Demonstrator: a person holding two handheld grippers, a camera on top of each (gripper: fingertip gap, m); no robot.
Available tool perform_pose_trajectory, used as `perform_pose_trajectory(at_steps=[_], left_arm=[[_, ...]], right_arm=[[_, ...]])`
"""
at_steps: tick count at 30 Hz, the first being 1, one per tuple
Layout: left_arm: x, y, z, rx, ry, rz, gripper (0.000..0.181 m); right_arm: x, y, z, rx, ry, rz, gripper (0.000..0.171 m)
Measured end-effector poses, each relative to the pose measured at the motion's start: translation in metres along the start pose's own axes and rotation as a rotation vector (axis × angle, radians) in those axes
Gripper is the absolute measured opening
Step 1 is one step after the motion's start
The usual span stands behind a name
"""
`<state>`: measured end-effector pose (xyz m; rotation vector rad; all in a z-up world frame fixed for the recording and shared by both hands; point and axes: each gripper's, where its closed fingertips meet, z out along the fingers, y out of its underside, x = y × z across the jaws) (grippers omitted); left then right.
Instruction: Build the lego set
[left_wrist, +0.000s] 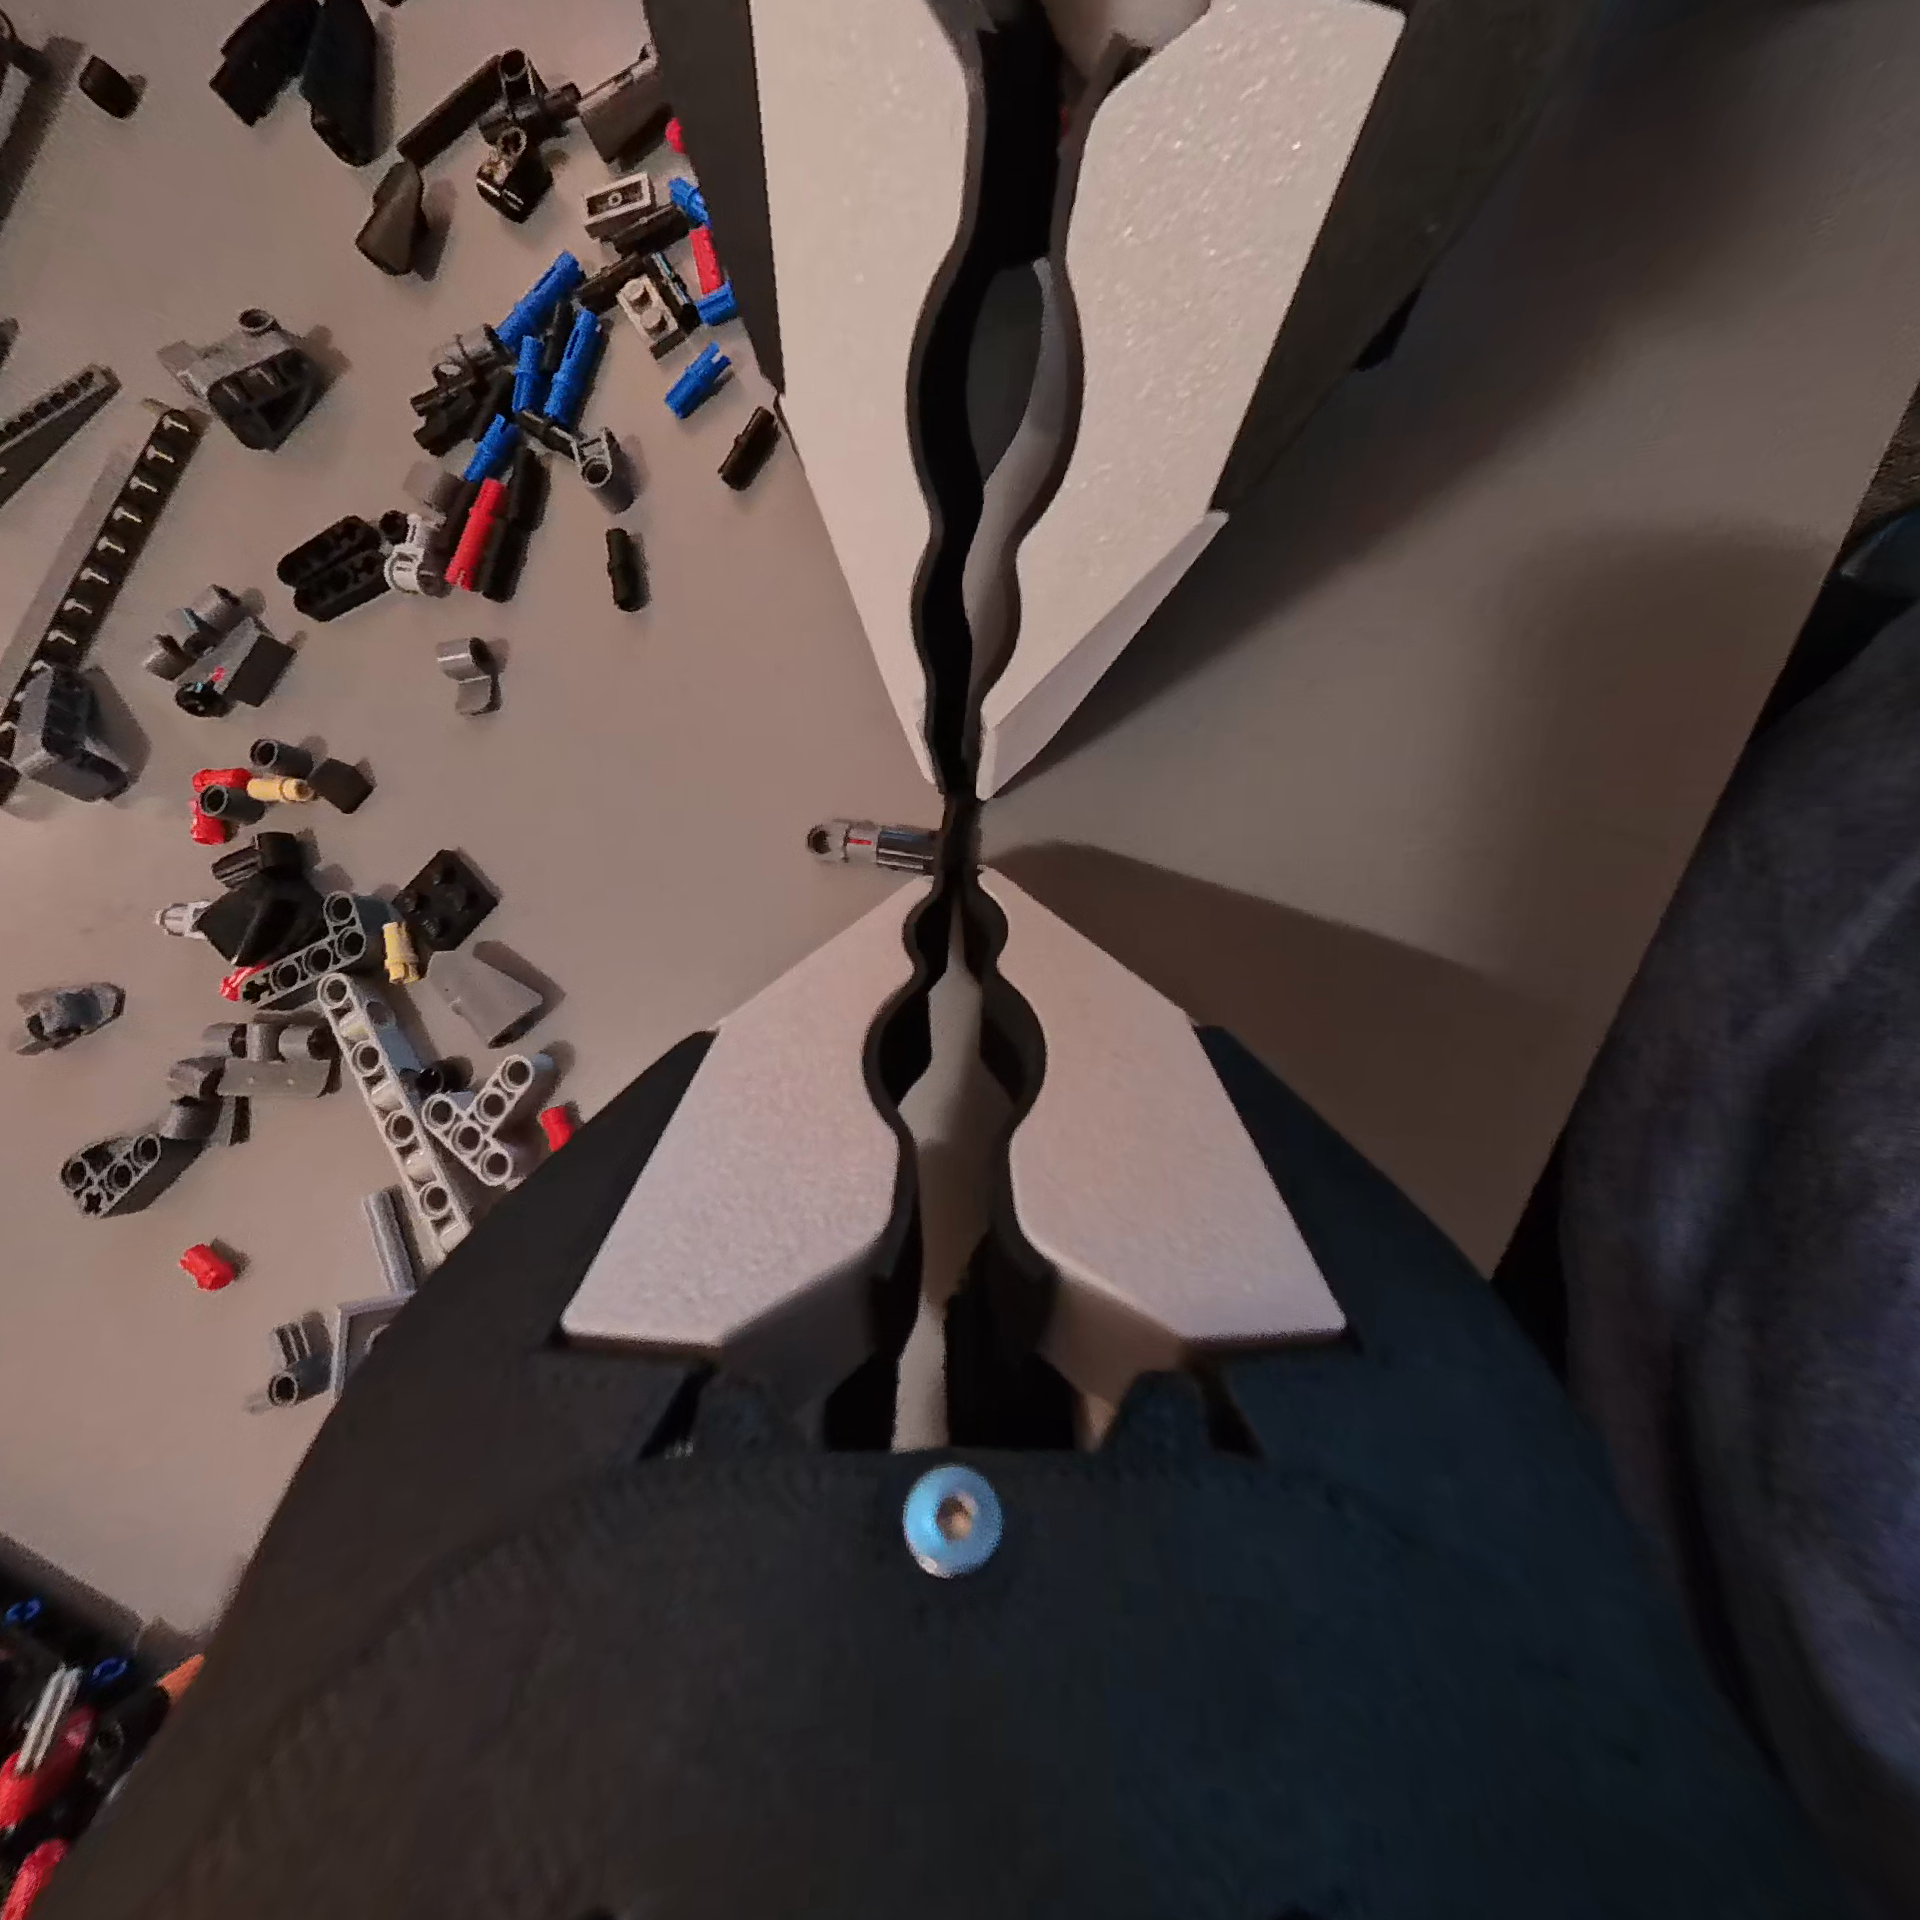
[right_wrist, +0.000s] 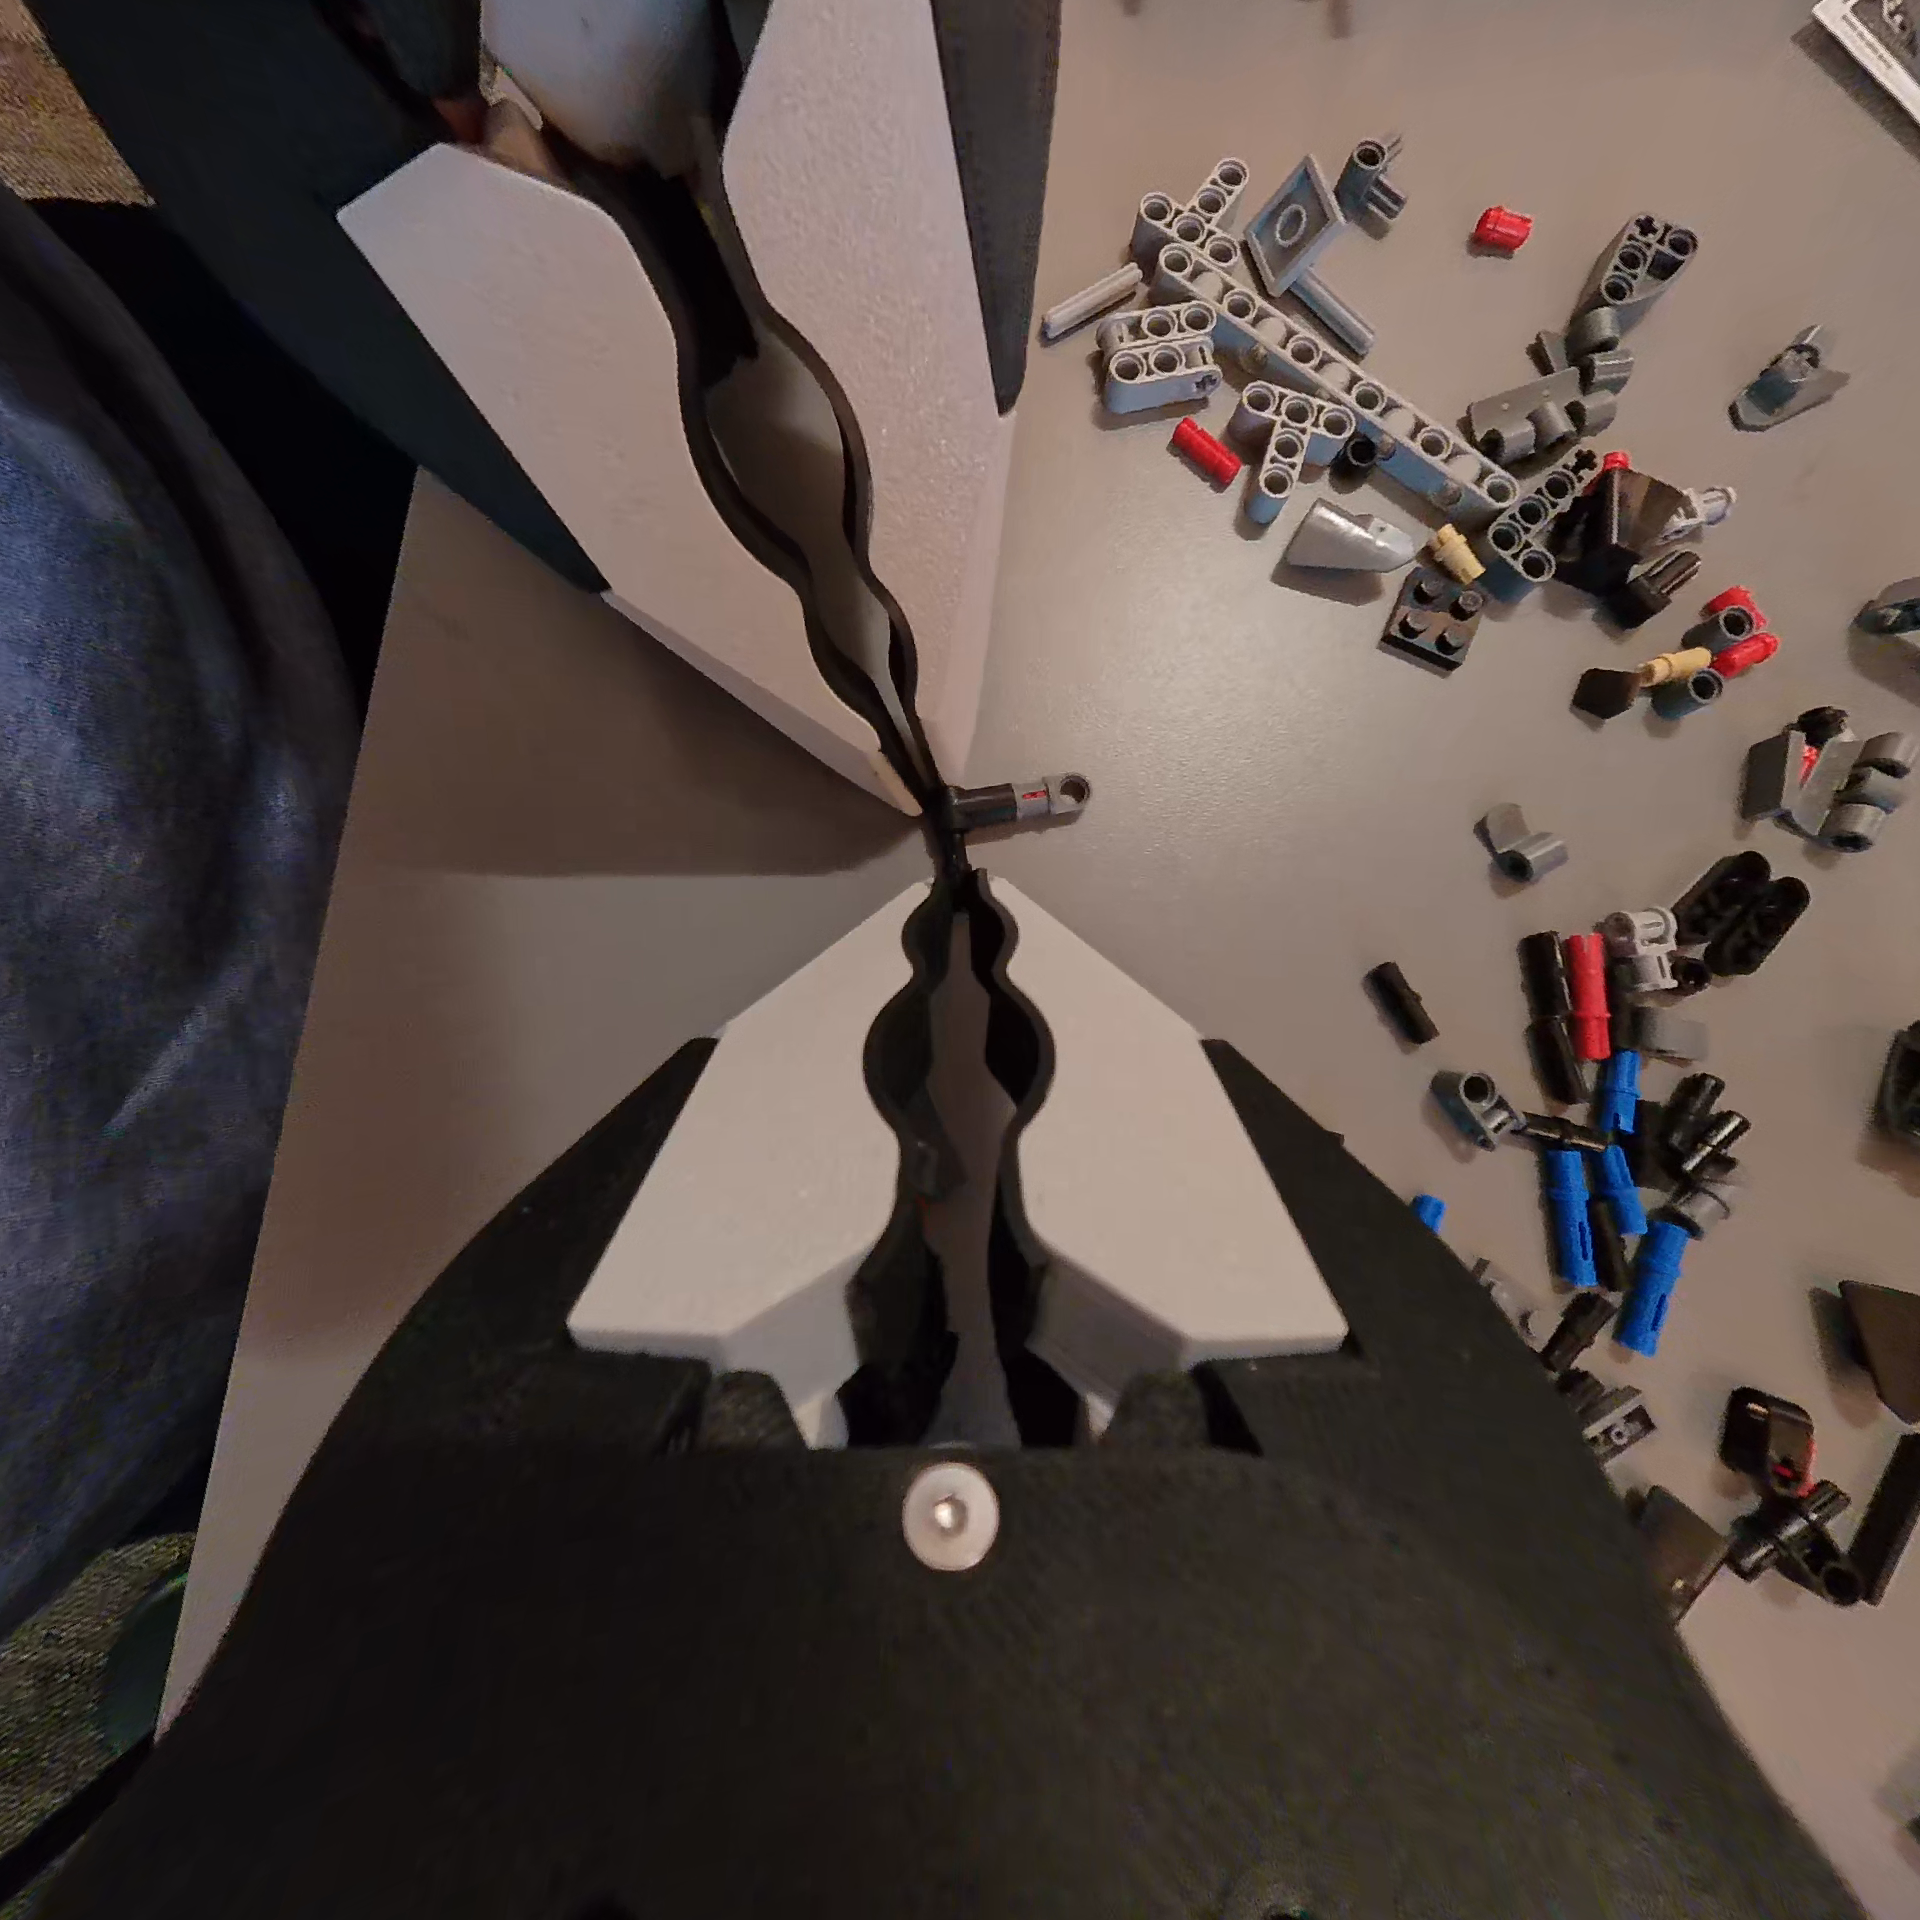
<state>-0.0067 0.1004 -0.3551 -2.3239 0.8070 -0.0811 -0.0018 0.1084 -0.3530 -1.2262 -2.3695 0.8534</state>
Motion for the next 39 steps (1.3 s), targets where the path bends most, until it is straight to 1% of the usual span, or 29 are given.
perform_pose_trajectory(at_steps=[4,6,8,11,13,15,16,19,25,34,39], left_arm=[[0.000,0.001,-0.001,0.015,0.009,-0.008,0.002],[-0.002,0.002,-0.003,0.015,-0.006,0.001,0.010],[-0.002,0.002,-0.005,0.014,-0.015,0.041,0.016],[-0.004,-0.005,-0.009,0.042,-0.050,0.138,0.018],[-0.003,-0.009,-0.007,0.046,-0.065,0.212,0.018],[-0.007,-0.004,-0.001,0.001,-0.100,0.268,0.019],[-0.006,-0.006,0.000,0.013,-0.097,0.283,0.017],[-0.005,-0.005,0.001,0.017,-0.068,0.260,0.013],[-0.005,-0.005,0.002,0.022,-0.064,0.231,0.011],[-0.005,-0.006,0.002,0.024,-0.112,0.165,0.010],[-0.005,-0.006,0.003,0.024,-0.141,0.129,0.009]], right_arm=[[-0.002,0.000,0.000,0.005,-0.014,0.004,0.001],[-0.002,0.000,0.000,0.004,-0.015,0.002,0.001],[-0.002,-0.001,0.000,0.007,-0.021,0.005,0.001],[-0.002,-0.001,0.001,0.008,-0.025,0.006,0.001],[-0.002,-0.001,0.001,0.009,-0.027,0.008,0.001],[-0.002,-0.001,0.001,0.010,-0.028,0.009,0.001],[-0.002,-0.001,0.001,0.010,-0.026,0.009,0.001],[-0.002,-0.001,0.001,0.013,-0.023,0.011,0.001],[-0.001,0.000,0.000,0.016,-0.016,0.022,0.001],[0.001,0.000,0.000,0.005,0.031,0.056,0.001],[0.001,0.000,0.000,-0.012,0.094,0.078,0.001]])
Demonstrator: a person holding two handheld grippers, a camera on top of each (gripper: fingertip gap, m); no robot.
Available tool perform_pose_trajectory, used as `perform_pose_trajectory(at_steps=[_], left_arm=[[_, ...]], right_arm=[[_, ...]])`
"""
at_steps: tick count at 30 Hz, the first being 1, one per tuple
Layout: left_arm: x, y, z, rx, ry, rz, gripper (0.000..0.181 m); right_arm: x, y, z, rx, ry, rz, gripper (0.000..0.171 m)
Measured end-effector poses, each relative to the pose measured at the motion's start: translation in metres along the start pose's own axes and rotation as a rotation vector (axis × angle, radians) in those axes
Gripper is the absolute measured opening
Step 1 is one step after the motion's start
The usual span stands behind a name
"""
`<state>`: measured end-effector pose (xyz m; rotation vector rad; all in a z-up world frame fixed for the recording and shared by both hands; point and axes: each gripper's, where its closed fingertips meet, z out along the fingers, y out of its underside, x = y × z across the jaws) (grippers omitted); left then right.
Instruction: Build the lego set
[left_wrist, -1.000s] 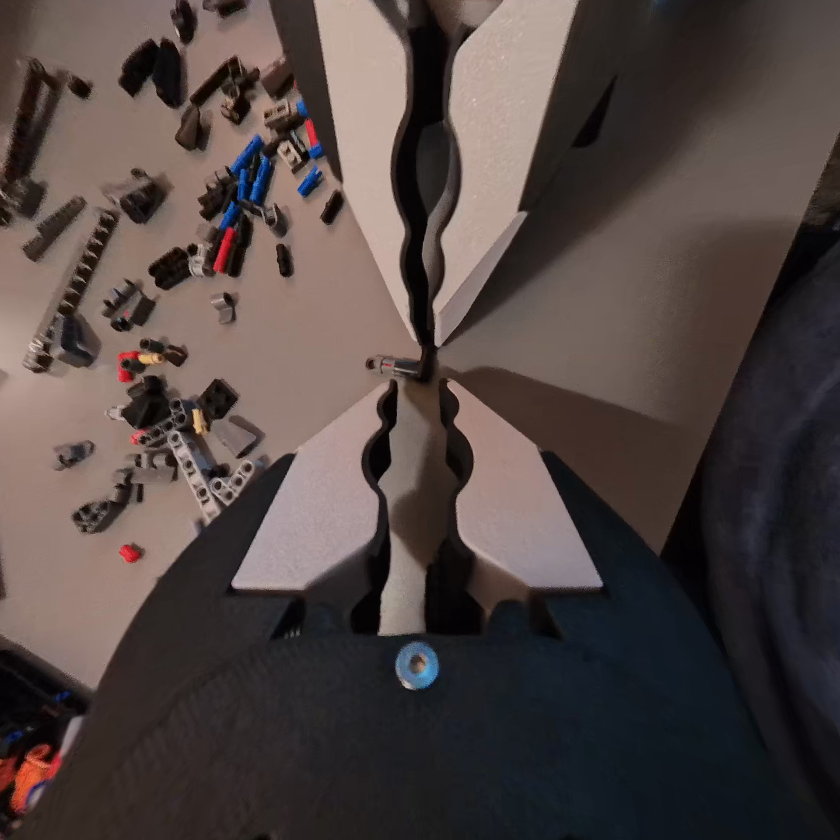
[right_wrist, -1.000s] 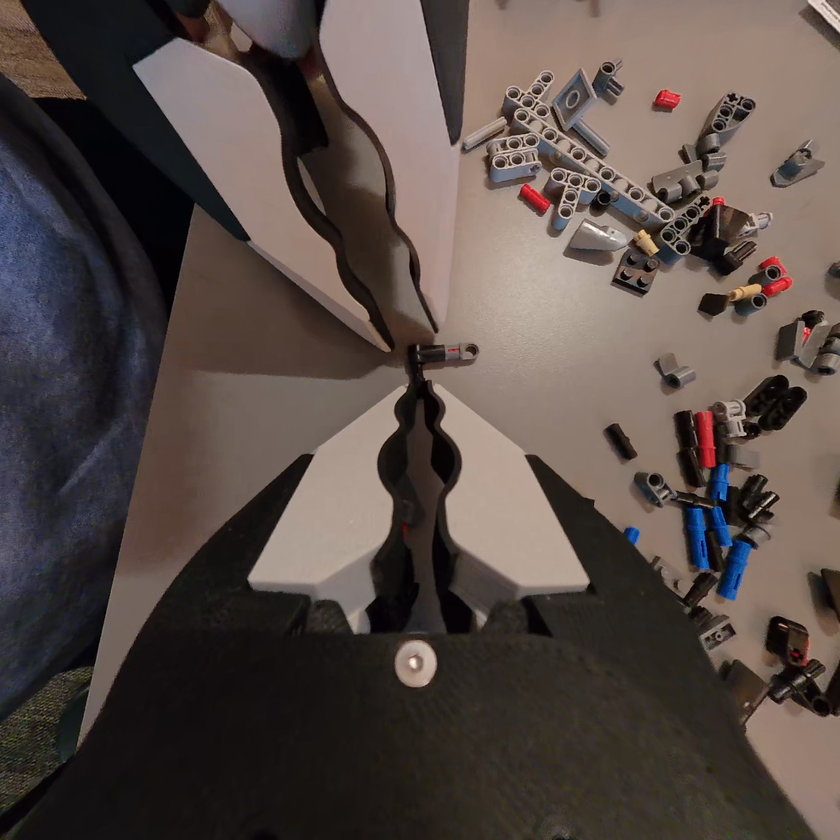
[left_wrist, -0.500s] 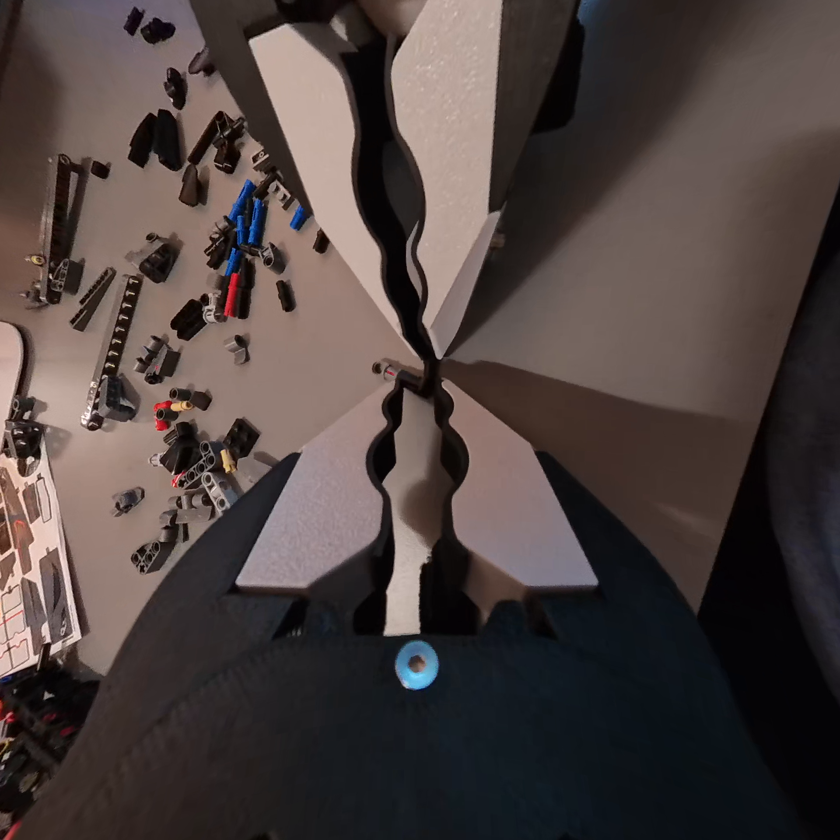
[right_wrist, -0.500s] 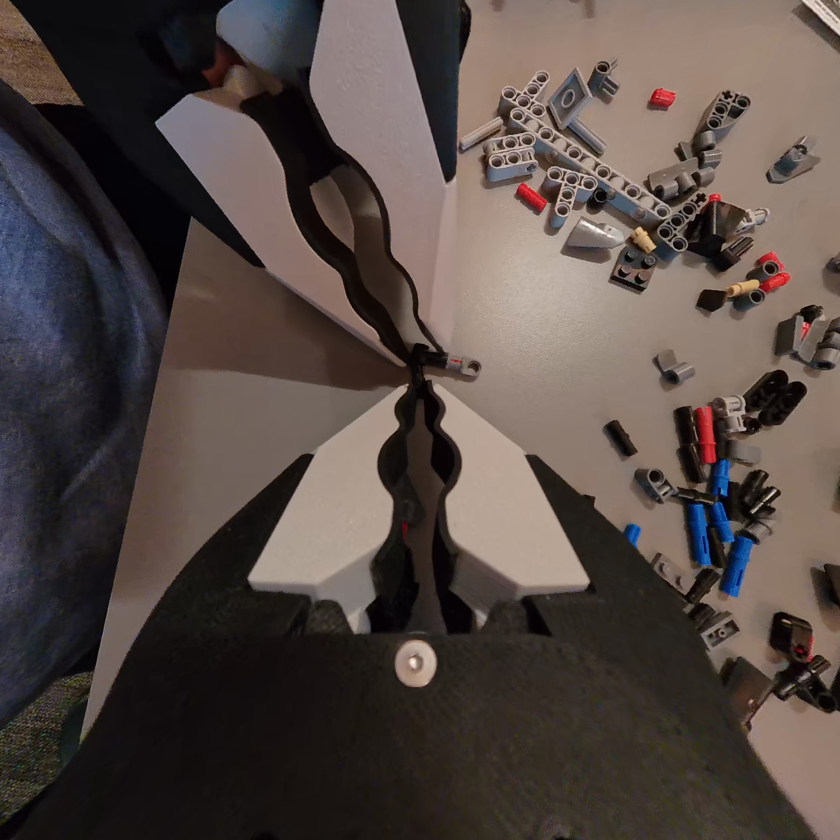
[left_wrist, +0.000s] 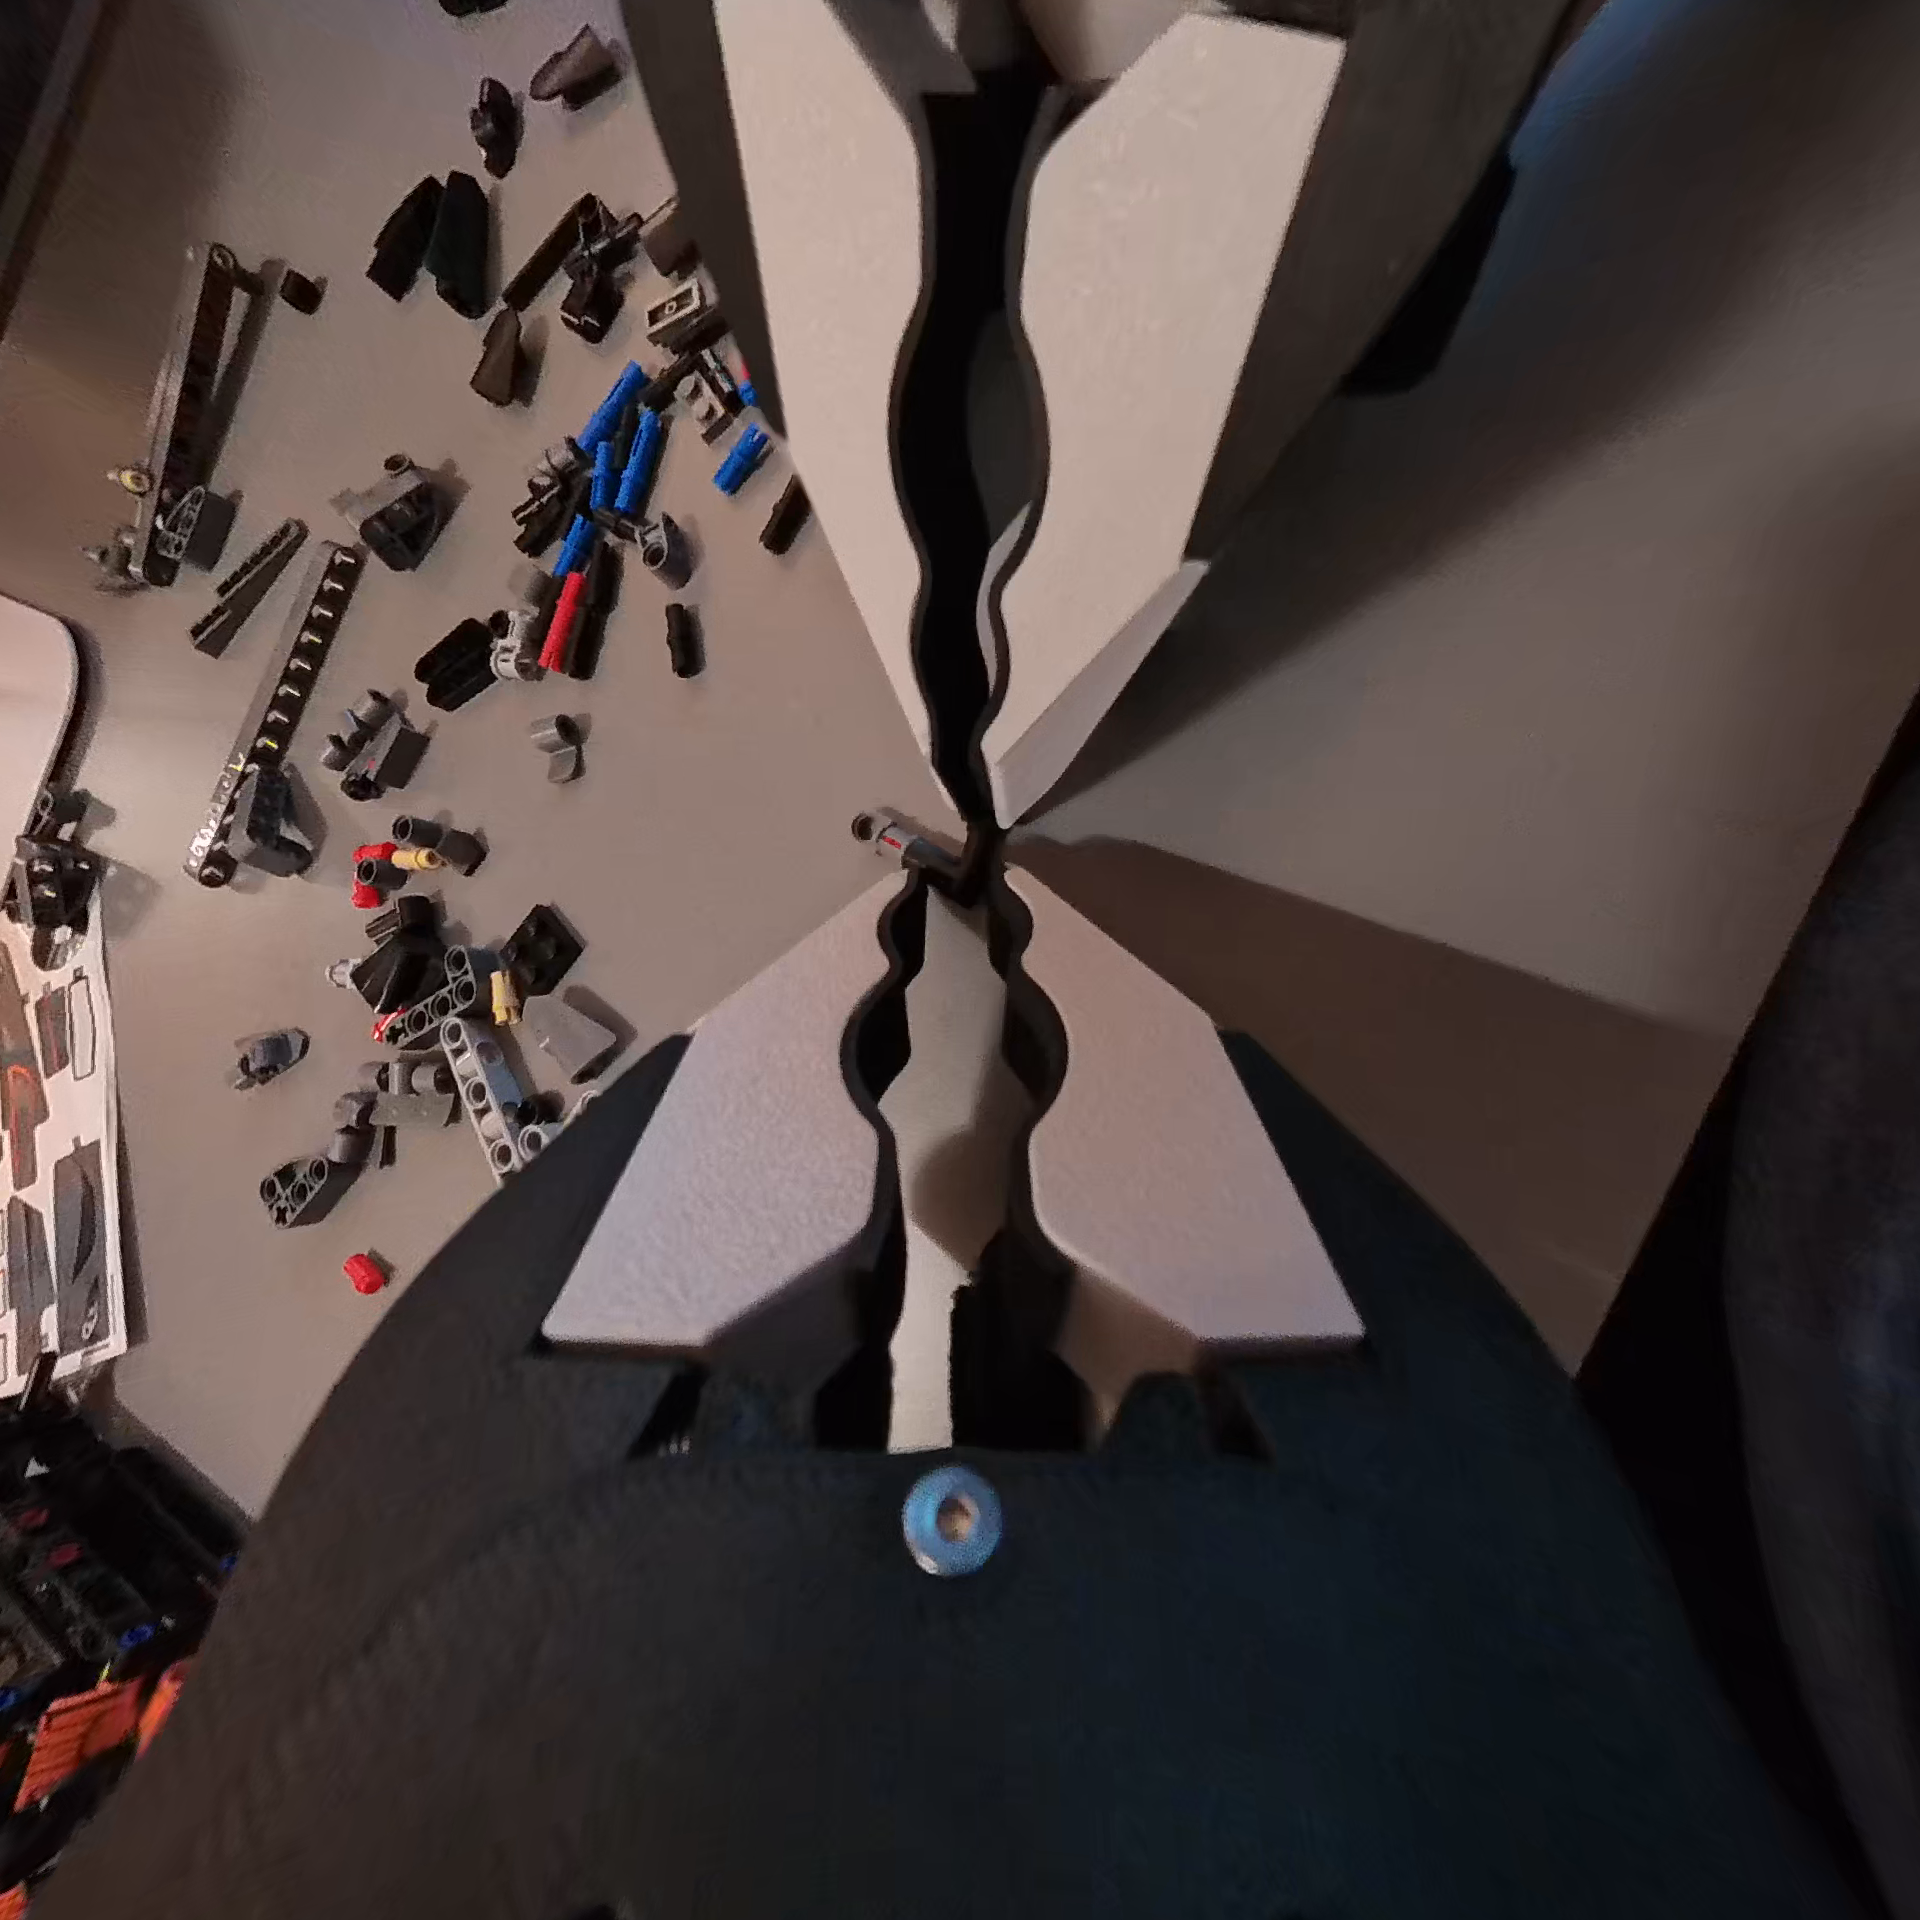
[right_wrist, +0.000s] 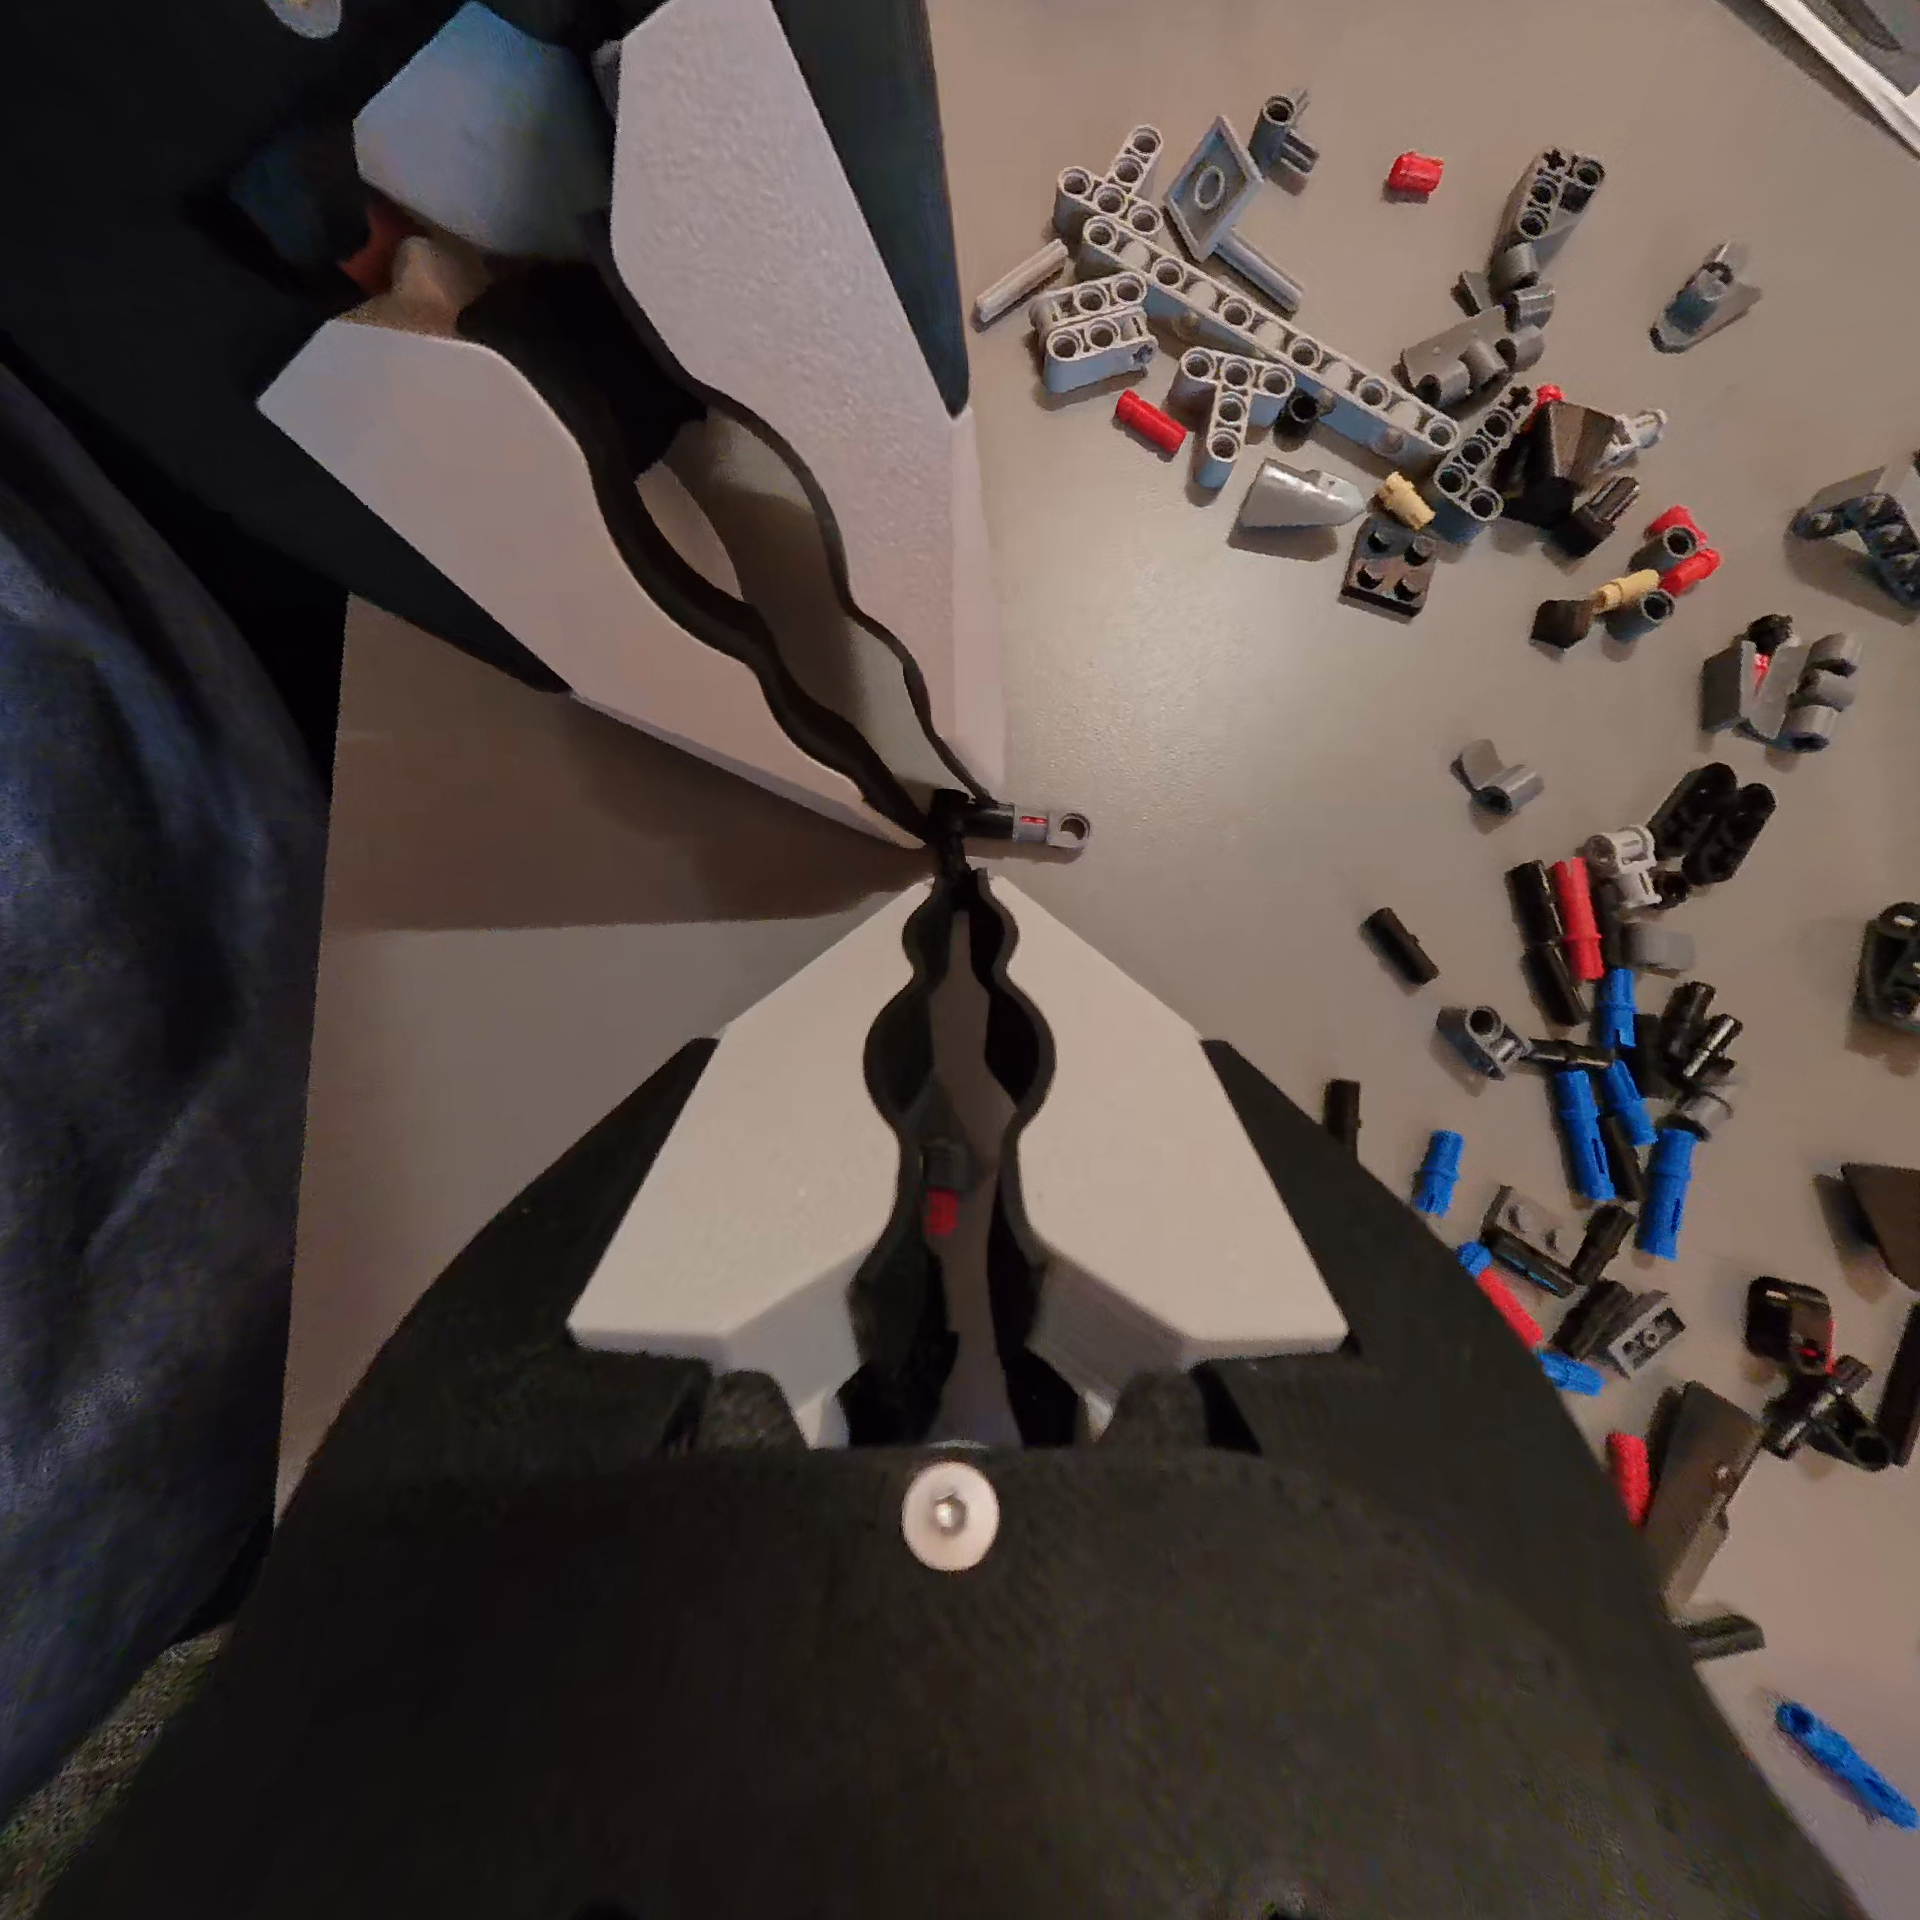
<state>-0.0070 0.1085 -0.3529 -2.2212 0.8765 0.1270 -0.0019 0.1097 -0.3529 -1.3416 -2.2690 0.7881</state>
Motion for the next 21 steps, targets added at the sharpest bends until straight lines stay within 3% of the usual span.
perform_pose_trajectory(at_steps=[21], left_arm=[[-0.0019,-0.0026,0.0033,0.033,-0.053,-0.146,0.009]], right_arm=[[0.0021,0.0025,-0.0025,0.002,0.261,0.060,0.000]])
